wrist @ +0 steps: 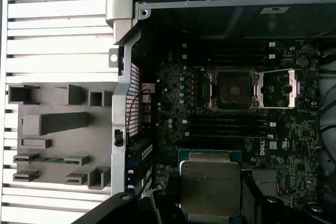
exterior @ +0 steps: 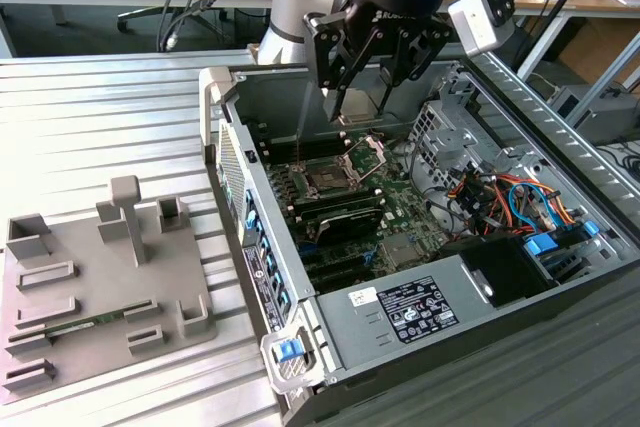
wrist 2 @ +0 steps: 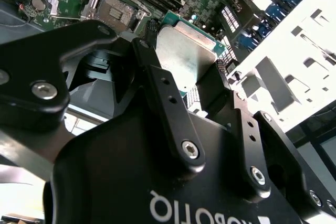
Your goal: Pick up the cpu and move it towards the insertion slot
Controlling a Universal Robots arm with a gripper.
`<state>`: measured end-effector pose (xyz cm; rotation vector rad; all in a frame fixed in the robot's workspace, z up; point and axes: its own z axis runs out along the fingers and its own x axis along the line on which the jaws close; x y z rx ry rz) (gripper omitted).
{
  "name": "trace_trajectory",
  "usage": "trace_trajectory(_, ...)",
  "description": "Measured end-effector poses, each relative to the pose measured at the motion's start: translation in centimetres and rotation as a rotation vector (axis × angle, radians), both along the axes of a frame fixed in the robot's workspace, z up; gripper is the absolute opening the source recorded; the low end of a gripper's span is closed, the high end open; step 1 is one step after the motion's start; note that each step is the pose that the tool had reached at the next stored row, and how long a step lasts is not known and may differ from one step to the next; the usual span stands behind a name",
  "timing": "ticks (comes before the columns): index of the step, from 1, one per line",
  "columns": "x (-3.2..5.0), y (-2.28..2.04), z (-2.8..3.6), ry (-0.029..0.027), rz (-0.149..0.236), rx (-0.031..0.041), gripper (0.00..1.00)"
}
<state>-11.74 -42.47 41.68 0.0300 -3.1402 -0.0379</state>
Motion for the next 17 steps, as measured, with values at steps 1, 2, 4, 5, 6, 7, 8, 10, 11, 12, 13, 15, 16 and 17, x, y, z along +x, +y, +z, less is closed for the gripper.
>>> trace_trajectory(1, 0.05, 0.03, -0.01, 0.0, 0.0, -0.0003, 0.55)
trace_trajectory(2, 0.11, 0.07, -0.02, 0.0, 0.0, -0.0007, 0.55)
trace_trajectory(4, 0.22, 0.14, -0.05, 0.0, 0.0, -0.0014, 0.55)
trace_trajectory(5, 0.27, 0.17, -0.06, 0.0, 0.0, -0.0017, 0.55)
trace_trajectory(6, 0.32, 0.2, -0.07, 0.0, 0.0, -0.0019, 0.55)
trace_trajectory(7, 0.37, 0.23, -0.09, 0.0, 0.0, -0.0022, 0.55)
trace_trajectory(8, 0.47, 0.29, -0.11, 0.0, 0.0, -0.0026, 0.55)
trace_trajectory(10, 0.61, 0.38, -0.14, 0.0, 0.0, -0.0033, 0.55)
trace_trajectory(11, 0.72, 0.44, -0.16, 0.0, 0.0, -0.0039, 0.55)
trace_trajectory(12, 0.8, 0.49, -0.18, 0.0, 0.0, -0.0043, 0.55)
trace_trajectory(13, 0.9, 0.55, -0.21, 0.0, 0.0, -0.0047, 0.55)
trace_trajectory(15, 1.11, 0.66, -0.26, 0.0, 0.0, -0.0059, 0.55)
trace_trajectory(16, 1.2, 0.71, -0.28, 0.0, 0.0, -0.0064, 0.55)
trace_trajectory(17, 1.33, 0.77, -0.32, 0.0, 0.0, -0.0072, 0.55)
